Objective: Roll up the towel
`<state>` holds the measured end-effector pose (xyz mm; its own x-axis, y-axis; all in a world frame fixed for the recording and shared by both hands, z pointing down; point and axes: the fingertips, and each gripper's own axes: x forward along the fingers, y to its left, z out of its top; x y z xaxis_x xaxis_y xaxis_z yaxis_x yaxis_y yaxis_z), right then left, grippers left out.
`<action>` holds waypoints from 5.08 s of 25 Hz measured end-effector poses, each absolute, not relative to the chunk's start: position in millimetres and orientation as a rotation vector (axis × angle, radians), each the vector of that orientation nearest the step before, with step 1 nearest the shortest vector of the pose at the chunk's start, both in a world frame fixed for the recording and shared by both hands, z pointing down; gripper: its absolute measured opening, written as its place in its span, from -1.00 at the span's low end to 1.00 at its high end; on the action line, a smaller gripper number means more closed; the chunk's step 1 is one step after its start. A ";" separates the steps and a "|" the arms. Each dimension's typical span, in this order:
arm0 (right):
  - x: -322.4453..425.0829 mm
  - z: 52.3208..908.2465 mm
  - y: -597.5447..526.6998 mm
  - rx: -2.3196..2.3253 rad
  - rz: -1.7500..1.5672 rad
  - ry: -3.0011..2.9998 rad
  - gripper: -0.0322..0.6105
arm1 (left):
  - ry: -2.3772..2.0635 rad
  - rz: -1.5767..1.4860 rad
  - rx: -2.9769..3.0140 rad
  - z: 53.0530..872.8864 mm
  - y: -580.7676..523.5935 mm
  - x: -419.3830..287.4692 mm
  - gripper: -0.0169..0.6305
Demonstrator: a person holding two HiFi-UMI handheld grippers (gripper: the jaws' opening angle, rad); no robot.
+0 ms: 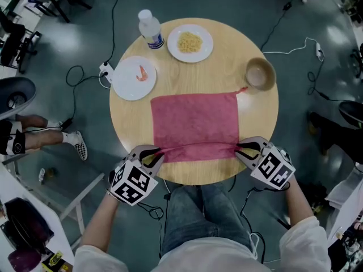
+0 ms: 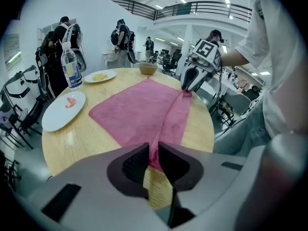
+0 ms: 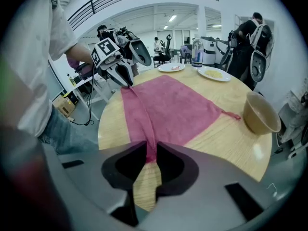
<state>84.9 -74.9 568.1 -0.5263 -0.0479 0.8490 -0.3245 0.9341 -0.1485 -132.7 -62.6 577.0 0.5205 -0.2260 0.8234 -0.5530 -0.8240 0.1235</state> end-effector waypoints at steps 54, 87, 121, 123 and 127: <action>86.0 588.5 -44.2 0.304 0.035 -2.002 -0.84 | -0.568 1.509 2.582 592.0 -23.9 -123.8 -0.79; 83.0 548.2 -34.0 0.295 0.210 -2.024 -0.87 | -0.551 1.405 2.460 561.9 -21.3 -133.1 -0.87; 81.9 583.7 -82.2 0.415 0.224 -1.962 -0.74 | -0.715 1.288 2.272 590.5 -72.6 -144.0 -0.66; 83.0 580.5 -83.2 0.429 0.222 -1.960 -0.61 | -0.734 1.272 2.266 586.6 -72.1 -147.2 -0.64; 89.9 568.0 -84.3 0.481 0.211 -1.963 -0.56 | -0.761 1.263 2.285 573.2 -64.1 -152.9 -0.58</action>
